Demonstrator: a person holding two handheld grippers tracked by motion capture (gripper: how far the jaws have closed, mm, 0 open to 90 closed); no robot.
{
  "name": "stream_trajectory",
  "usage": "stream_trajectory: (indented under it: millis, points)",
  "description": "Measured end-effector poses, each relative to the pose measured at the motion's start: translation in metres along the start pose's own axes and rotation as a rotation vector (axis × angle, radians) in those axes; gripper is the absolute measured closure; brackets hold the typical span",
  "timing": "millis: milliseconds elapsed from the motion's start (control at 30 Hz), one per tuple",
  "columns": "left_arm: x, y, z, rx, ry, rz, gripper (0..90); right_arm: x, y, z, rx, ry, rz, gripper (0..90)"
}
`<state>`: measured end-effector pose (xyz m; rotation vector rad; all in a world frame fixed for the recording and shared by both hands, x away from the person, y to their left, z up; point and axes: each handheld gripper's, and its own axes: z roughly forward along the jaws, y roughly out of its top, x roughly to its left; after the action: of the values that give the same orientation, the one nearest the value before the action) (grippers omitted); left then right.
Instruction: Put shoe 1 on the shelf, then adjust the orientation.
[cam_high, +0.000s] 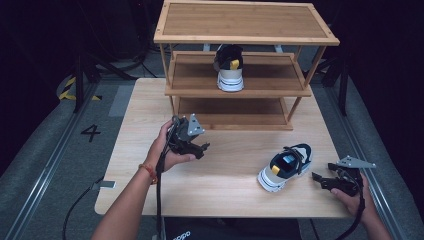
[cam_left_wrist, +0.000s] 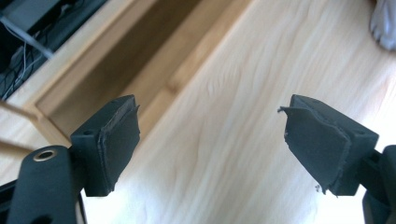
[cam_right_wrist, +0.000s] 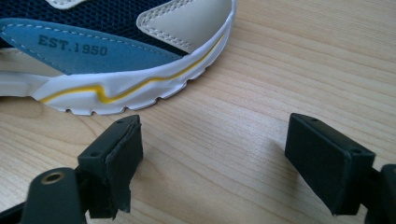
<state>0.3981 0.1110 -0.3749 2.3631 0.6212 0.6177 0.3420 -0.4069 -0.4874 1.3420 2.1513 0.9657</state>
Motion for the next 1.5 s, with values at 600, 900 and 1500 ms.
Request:
stream_trajectory:
  millis: [600,900,1500]
  points:
    - [-0.022,-0.090,-0.001,0.150,-0.005,0.006,19.5,0.000,0.000,0.000,0.000,-0.001,0.000,19.5]
    - [-0.023,-0.129,-0.006,0.155,-0.010,-0.064,19.2,0.000,0.000,0.000,0.000,-0.001,0.000,19.5]
    - [-0.021,-0.171,-0.014,0.021,-0.081,-0.330,14.8,0.000,0.000,0.000,0.002,0.004,-0.003,19.7]
